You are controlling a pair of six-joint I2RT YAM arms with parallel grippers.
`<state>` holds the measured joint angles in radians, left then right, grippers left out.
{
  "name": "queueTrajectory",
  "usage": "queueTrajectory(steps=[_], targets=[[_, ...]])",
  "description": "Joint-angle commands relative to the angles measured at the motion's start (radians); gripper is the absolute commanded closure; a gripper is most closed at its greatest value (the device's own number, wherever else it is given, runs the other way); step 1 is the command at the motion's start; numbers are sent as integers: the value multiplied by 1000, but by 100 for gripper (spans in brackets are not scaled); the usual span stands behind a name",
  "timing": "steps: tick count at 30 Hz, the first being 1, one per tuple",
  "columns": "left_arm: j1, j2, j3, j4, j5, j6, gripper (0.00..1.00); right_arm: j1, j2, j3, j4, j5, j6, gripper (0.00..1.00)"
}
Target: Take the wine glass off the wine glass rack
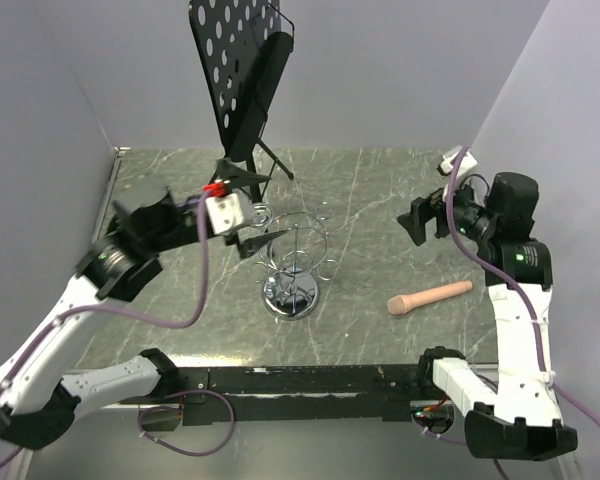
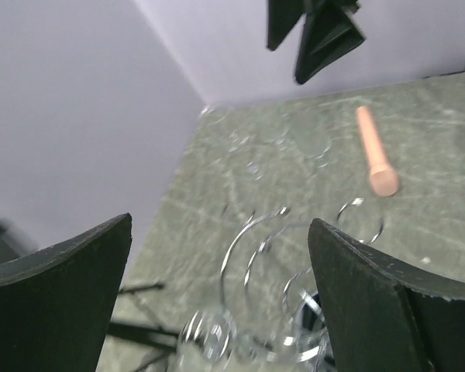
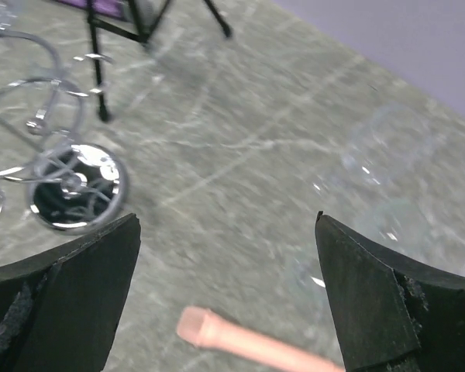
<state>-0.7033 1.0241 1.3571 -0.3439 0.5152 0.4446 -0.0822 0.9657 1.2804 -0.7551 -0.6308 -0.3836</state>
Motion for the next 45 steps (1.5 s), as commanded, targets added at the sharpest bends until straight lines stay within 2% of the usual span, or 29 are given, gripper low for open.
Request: queueTrajectory(steps=[1,5,9,11,14,17,20,23,25,27,31,35,40,45], targets=[[89,-82,-67,-125,-56,48,0,76,54,-42,77,-17,74,0],[250,-131,-107,-161,-38,6,0,140,61,-46,100,-24,104,1],[353,-185,-251,-133,-56,-9,0,168,38,-59,141,-85,110,1],[440,-223,-366,-51,-60,-10,0,176,34,-69,166,-112,136,1],[612,-223,-463,75,115,-84,0,187,45,-55,154,-119,153,1],[743,-104,-429,48,313,-144,0,190,39,-50,145,-135,138,1],[817,-13,-417,57,472,-103,0,196,30,-56,148,-122,132,1],[817,1,-475,153,624,-49,0,196,24,-65,149,-110,143,1],[798,22,-512,297,652,-172,0,196,19,-72,151,-104,144,1],[772,76,-497,327,667,-201,0,196,11,-70,142,-101,141,1],[716,140,-472,307,640,-139,4,196,5,-50,106,-89,131,1],[711,148,-553,443,597,-109,8,196,4,-10,34,-72,86,1],[627,175,-589,549,601,-141,25,196,-10,26,-119,-9,-90,1],[541,163,-638,612,612,-96,28,196,-30,60,-208,83,-132,0]])
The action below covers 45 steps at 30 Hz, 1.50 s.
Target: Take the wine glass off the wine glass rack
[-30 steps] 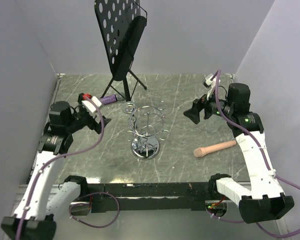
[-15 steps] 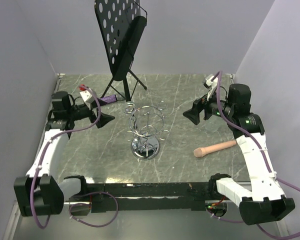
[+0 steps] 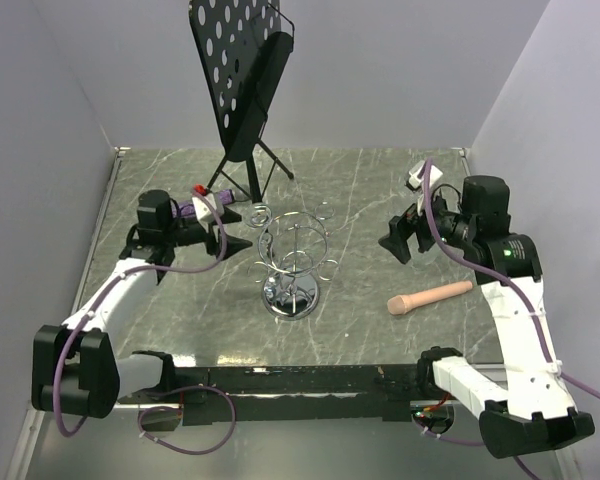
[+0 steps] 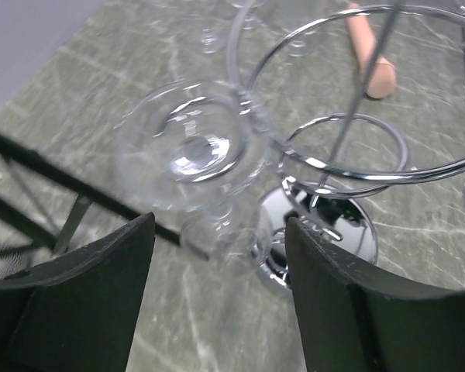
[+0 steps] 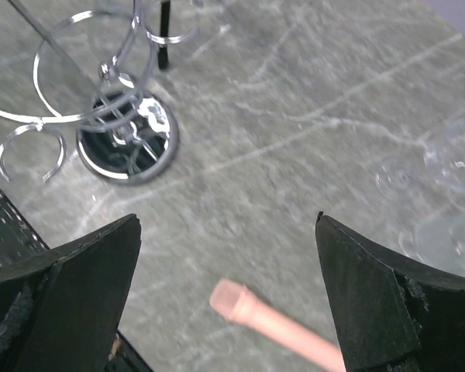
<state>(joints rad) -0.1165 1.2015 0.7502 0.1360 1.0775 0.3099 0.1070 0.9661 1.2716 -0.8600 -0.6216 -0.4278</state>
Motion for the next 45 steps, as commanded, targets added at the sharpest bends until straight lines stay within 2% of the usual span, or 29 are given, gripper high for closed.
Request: queueTrajectory(steps=[1,10,18,23,35,45], targets=[[-58,-8,-41,158,44,28,29,7,-23,75,-115,82,-85,0],[-71,56,-120,402,1,-72,33,3,43,158,-188,125,-109,0],[-80,158,-149,655,10,-252,42,2,94,181,-215,151,-126,0],[-86,201,-134,698,22,-282,54,3,129,204,-228,181,-143,0],[-101,286,-115,795,41,-301,57,3,180,255,-238,212,-166,0],[-121,314,-84,801,58,-302,69,3,197,256,-225,217,-166,0]])
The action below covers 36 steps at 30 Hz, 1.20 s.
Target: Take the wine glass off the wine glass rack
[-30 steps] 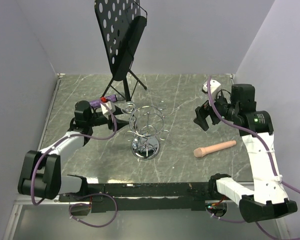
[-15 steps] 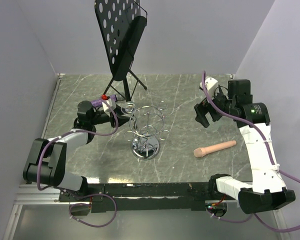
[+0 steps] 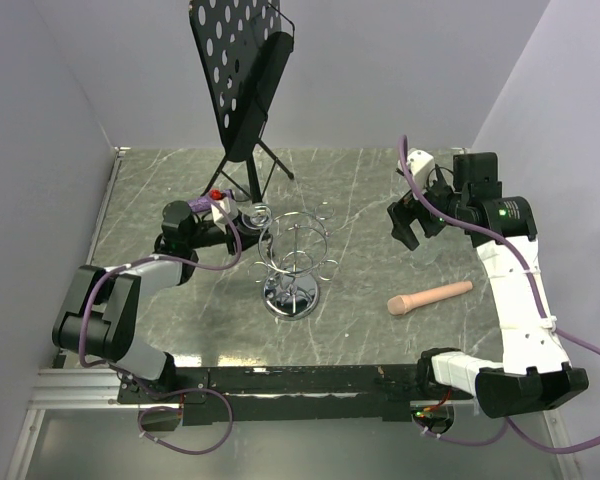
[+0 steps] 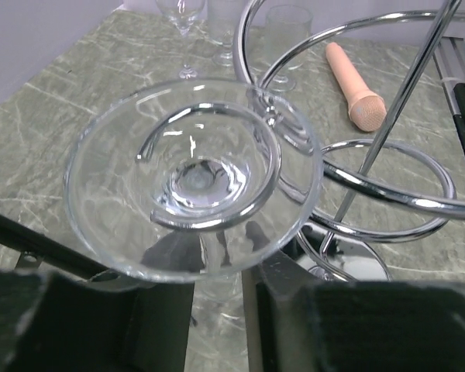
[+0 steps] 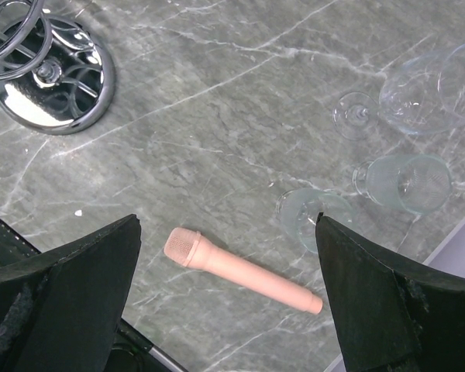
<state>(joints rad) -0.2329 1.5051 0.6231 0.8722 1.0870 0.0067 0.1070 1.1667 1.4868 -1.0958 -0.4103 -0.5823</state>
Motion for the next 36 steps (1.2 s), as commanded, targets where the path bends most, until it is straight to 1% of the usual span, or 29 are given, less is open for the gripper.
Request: queueTrajectory(steps=[1,2,5,7,10,11,19,20,25,27,31,36], targets=[[-6,10,46,63,45,1,73,3,-4,38,14,5,-11,0],[-6,12,47,65,41,-37,75,5,-6,36,14,7,-10,0],[-6,3,44,67,40,-43,79,3,-9,24,24,4,-7,0],[-6,-5,44,57,42,-40,83,3,-13,18,30,2,-8,0],[-6,-23,47,36,40,-34,94,3,-21,10,39,4,-4,0],[-5,-28,47,31,40,-31,99,3,-21,9,39,1,-4,0],[-5,-74,67,-42,33,-19,99,3,-41,-3,56,-1,-1,0],[-6,-83,73,-71,30,22,99,3,-42,-10,59,-2,-1,0],[-6,-129,102,-234,-10,130,99,3,-61,-36,80,-4,4,0],[-6,-143,107,-275,-32,154,99,3,-67,-46,88,-7,9,0],[-3,-161,98,-247,-94,125,99,3,-82,-69,105,-8,12,0],[0,-154,115,-257,-117,121,99,3,-107,-105,120,-8,13,0]])
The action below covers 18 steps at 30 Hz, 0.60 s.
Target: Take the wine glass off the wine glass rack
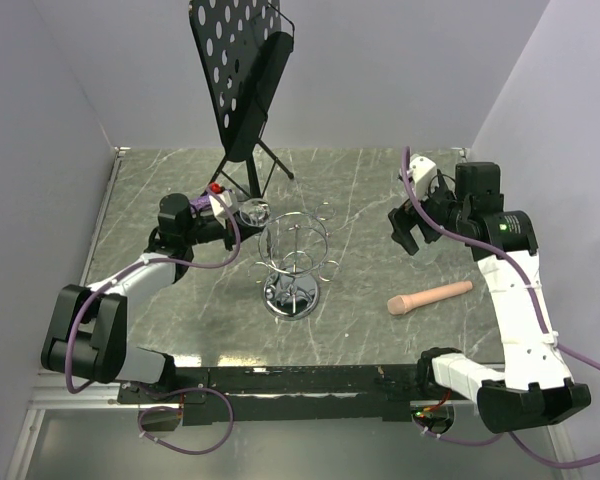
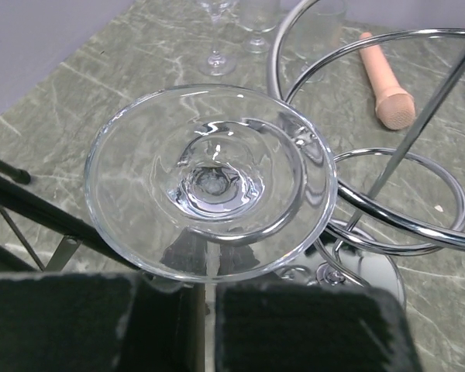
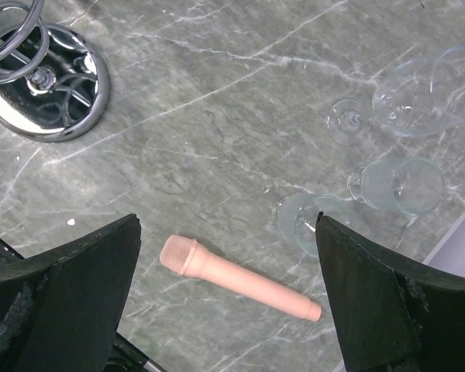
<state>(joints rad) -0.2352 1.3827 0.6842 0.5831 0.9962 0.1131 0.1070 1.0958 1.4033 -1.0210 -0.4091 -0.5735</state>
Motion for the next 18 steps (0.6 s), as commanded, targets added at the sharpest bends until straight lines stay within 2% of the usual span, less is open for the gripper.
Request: queueTrajectory(steps=[1,18], targets=[[4,-31,58,34,-34,14,99,3,-42,-29,48,-8,7,0],[30,3,112,3,-70,46,99,0,-73,-84,78,-3,15,0]])
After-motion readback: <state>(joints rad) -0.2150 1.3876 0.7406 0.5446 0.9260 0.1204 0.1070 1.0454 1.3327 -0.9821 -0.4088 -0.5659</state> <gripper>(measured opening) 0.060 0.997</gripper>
